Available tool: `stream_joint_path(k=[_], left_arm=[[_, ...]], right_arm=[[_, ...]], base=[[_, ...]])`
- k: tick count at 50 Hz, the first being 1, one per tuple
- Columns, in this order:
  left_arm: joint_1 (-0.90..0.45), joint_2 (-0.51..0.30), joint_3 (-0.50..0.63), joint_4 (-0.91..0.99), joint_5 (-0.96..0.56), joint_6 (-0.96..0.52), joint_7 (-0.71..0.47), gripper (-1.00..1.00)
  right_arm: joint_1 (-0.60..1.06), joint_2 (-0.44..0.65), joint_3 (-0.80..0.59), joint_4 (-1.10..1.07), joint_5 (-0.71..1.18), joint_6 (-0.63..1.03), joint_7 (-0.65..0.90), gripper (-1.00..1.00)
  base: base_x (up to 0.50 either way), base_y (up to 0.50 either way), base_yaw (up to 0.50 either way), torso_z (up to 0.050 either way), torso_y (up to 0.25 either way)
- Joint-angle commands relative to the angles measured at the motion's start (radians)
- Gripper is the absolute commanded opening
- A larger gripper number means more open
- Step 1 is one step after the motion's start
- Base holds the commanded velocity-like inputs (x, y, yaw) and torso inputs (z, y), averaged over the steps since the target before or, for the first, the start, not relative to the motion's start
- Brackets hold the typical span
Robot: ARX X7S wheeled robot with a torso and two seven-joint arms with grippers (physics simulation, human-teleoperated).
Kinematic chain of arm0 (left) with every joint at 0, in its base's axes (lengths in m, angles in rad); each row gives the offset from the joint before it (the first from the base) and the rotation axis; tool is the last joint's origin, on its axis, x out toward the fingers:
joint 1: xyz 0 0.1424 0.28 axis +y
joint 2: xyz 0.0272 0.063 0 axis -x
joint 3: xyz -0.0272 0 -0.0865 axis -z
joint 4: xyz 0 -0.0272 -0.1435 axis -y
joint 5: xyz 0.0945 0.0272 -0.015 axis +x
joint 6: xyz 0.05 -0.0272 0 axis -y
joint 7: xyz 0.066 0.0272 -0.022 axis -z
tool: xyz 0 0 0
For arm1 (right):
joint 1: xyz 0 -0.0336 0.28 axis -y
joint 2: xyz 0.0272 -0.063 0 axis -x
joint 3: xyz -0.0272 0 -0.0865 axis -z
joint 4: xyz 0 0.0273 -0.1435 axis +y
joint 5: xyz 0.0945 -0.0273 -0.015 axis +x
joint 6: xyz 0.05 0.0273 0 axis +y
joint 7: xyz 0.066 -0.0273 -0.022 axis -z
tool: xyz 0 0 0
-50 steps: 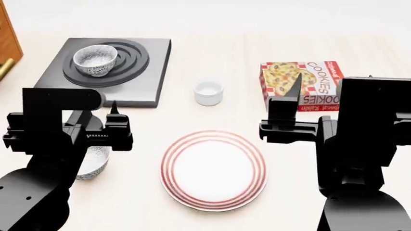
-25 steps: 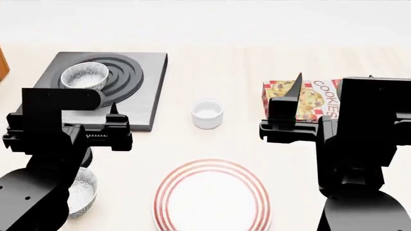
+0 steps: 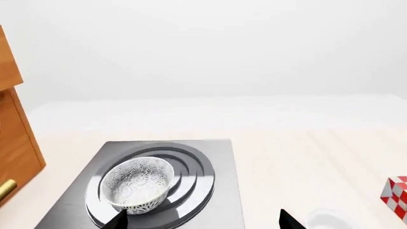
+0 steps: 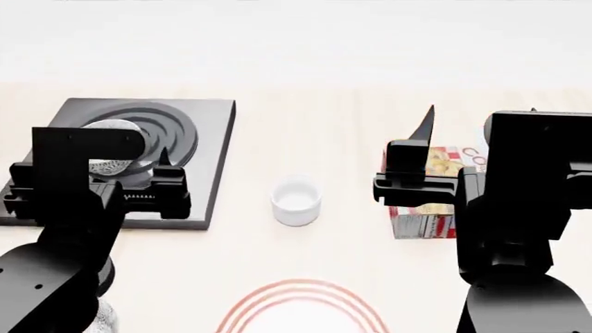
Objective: Pick the akita bowl on the stove and place it on the plate.
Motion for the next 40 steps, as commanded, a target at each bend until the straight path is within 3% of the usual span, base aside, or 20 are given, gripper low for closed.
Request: stream_joint_path(k=[1,40], left_arm=[[-0.003,-0.005,0.007,0.011,-0.008,-0.006,-0.004,1.00],[-0.017,-0.019,0.014,-0.001,-0.028,-0.001,-0.015,1.00]], right_arm=[[-0.002,0.004,-0.003,0.008,0.003,-0.011,0.001,1.00],[0.002,0.011,-0.008,0.004,0.019,-0.001,0.015,1.00]], base=[[0.27,0.00,0.00,0.000,0.000],[0.25,0.00,0.00,0.000,0.000]])
